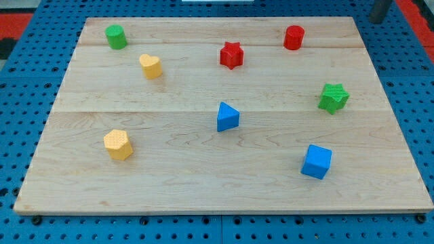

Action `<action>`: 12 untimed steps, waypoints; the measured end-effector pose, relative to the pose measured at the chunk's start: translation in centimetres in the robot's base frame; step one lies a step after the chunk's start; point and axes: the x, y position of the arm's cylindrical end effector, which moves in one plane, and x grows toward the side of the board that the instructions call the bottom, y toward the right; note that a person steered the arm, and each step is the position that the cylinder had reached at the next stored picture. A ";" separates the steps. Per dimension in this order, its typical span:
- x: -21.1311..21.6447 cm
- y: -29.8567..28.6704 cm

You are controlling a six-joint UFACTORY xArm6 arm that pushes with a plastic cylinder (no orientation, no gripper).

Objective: Push the red circle above red star

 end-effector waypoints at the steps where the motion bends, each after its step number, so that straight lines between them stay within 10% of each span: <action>1: 0.2 0.1; 12: 21.6 -2.6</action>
